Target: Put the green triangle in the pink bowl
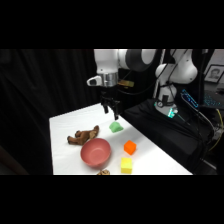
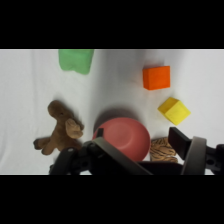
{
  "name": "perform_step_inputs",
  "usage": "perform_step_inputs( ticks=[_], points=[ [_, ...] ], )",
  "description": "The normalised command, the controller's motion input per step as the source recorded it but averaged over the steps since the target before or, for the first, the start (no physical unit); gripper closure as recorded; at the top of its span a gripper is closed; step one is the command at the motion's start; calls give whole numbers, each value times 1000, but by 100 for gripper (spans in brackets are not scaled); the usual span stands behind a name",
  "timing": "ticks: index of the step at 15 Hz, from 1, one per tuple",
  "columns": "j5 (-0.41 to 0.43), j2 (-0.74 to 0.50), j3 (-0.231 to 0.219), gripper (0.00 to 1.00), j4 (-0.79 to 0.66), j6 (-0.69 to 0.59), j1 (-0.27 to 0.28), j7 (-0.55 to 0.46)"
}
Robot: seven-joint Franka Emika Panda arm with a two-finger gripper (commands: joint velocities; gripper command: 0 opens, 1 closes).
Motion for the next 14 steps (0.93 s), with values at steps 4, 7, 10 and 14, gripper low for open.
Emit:
perform_step_inputs(
  ticks=[4, 7, 10, 14],
  points=[
    [-42, -196, -55, 0, -196, 102, -85, -88],
    [-64, -237, -52, 0, -248, 125, -79, -119],
    [-90, -277, -62, 0, -286, 150, -83, -182],
    [-38, -308, -71, 0, -323, 198, -77, -301]
  ],
)
